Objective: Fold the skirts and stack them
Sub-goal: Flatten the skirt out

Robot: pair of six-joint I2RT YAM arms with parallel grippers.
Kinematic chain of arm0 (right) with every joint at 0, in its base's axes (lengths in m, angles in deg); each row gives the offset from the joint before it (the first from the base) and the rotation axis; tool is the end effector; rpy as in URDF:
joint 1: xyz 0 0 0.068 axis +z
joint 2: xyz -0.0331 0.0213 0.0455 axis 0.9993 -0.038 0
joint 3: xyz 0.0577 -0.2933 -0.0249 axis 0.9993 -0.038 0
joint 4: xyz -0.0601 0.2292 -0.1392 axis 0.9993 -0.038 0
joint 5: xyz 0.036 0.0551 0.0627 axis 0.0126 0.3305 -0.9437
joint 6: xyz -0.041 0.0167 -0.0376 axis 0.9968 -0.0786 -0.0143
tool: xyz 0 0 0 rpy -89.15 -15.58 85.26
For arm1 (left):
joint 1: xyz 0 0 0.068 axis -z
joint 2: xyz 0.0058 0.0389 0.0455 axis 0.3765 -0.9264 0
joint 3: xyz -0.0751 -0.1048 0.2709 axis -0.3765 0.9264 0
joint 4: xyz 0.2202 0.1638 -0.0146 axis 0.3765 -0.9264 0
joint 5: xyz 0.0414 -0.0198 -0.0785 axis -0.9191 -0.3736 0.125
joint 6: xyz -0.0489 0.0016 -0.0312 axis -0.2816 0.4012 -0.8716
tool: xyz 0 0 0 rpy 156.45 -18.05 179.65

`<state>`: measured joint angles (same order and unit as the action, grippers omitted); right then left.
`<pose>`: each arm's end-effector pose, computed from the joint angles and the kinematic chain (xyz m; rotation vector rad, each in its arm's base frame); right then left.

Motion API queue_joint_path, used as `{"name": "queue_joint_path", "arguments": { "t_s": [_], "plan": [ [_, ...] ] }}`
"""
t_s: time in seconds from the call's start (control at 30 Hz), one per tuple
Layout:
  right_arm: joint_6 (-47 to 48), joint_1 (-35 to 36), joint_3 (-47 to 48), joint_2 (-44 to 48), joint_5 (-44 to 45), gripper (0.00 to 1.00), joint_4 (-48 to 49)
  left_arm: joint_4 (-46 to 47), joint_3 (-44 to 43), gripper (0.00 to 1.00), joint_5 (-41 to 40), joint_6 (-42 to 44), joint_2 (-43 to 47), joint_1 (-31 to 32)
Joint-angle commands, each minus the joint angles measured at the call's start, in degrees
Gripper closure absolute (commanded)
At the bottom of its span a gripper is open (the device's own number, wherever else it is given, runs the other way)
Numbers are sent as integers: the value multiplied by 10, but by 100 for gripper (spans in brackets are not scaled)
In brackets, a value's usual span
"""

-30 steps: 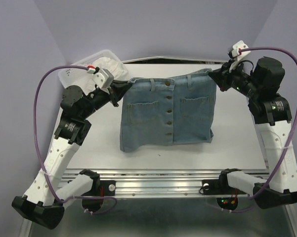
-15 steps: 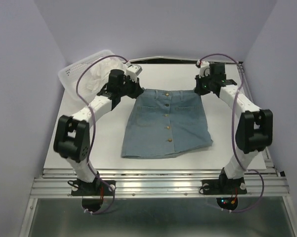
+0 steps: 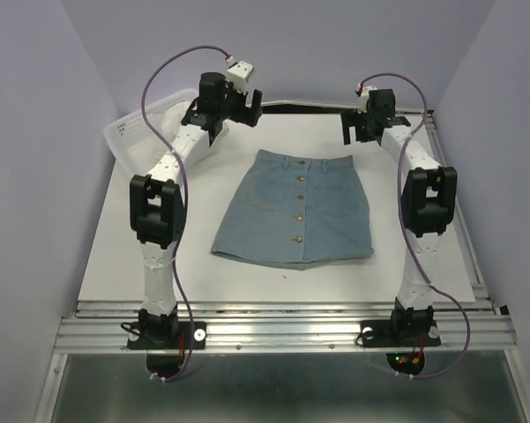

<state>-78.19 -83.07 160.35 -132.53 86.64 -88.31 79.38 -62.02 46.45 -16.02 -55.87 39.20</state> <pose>0.5489 0.0462 0.2513 -0.2642 2.2741 -0.0125 0.5316 -0.1768 0.3468 0.6107 1.6722 -0.3862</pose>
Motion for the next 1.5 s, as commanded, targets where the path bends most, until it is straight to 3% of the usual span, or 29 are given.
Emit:
{"name": "queue_joint_path", "arguments": {
  "t_s": [0.0,0.1,0.17,0.3,0.33,0.43,0.5,0.57,0.73,0.8,0.93,1.03,1.17,1.3,1.4,1.47],
  "plan": [
    [-8,-22,33,75,-26,0,-44,-50,-4,1,32,56,123,8],
    [13,-35,-7,131,-73,0,-84,-71,111,1,76,95,196,23],
    [43,-49,-76,182,-127,1,-124,-72,258,8,88,164,309,57],
    [73,-55,-146,234,-216,15,-183,-129,336,20,131,311,388,143],
    [77,-55,-174,237,-234,22,-198,-166,344,26,144,332,403,159],
    [82,-55,-212,229,-300,32,-212,-187,345,34,160,355,390,232],
    [86,-55,-240,216,-320,39,-212,-211,337,37,122,336,356,289],
    [83,-55,-250,204,-316,41,-208,-210,330,48,82,295,294,309],
    [60,-55,-241,128,-268,48,-186,-135,294,54,128,148,208,273],
    [47,-55,-231,103,-264,49,-174,-106,296,55,123,130,200,274],
    [-9,-55,-143,38,-282,52,-140,-105,247,58,114,77,112,263],
    [-31,-48,-58,-14,-293,52,-141,-73,236,59,142,-8,59,213],
    [-29,-28,132,-85,-312,50,-200,-29,226,61,196,-97,41,147],
    [-15,-28,168,-58,-330,44,-223,-8,209,49,195,-88,85,144],
    [23,-53,81,54,-322,42,-204,-15,140,40,201,-109,71,145],
    [104,-91,-13,145,-340,42,-211,-15,77,37,208,-157,24,148]
  ]
}}
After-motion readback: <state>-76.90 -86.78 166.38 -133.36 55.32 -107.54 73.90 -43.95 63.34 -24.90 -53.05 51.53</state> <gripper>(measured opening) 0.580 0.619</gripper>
